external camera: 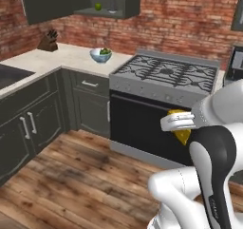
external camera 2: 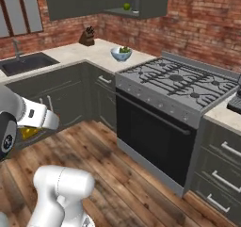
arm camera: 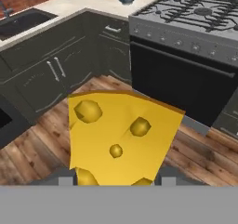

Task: Pick the cheese from the fridge and the cheese grater from the cabinet and place them next to the salad bowl.

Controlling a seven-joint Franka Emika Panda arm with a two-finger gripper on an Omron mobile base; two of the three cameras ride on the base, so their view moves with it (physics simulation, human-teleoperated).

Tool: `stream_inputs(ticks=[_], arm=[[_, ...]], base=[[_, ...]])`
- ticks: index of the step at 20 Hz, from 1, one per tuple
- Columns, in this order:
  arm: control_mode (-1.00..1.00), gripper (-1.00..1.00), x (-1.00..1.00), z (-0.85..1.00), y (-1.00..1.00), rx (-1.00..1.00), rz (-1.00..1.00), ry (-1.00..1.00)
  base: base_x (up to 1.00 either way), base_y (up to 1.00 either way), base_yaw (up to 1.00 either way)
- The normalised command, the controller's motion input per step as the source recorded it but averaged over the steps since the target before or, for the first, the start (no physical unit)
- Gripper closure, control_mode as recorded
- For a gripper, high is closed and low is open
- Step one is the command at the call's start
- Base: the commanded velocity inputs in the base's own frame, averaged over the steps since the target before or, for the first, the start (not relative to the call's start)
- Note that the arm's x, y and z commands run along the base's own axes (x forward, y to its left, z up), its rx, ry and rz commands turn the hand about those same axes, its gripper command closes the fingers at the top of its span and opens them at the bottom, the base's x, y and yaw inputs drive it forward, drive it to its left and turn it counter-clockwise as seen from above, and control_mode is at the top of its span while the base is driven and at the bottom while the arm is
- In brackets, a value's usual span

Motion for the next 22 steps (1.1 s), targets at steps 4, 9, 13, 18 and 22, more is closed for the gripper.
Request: stream_inputs(ticks=[4,9,13,18,22], arm=[[1.00,1.00,0.00,0.00,0.00,0.00,0.00,0.00],[1.00,1.00,0.00,0.00,0.00,0.00,0.00,0.00],[1.00,1.00,0.00,0.00,0.00,0.00,0.00,0.00],[1.00,1.00,0.00,0.00,0.00,0.00,0.00,0.00],[1.00,1.00,0.00,0.00,0.00,0.00,0.00,0.00]], base=[[1.00,0.65,-0.10],[1.00,0.51,-0.17],[1.00,0.58,-0.28],[1.00,0.37,-0.27],[1.00,-0.02,-0.38]])
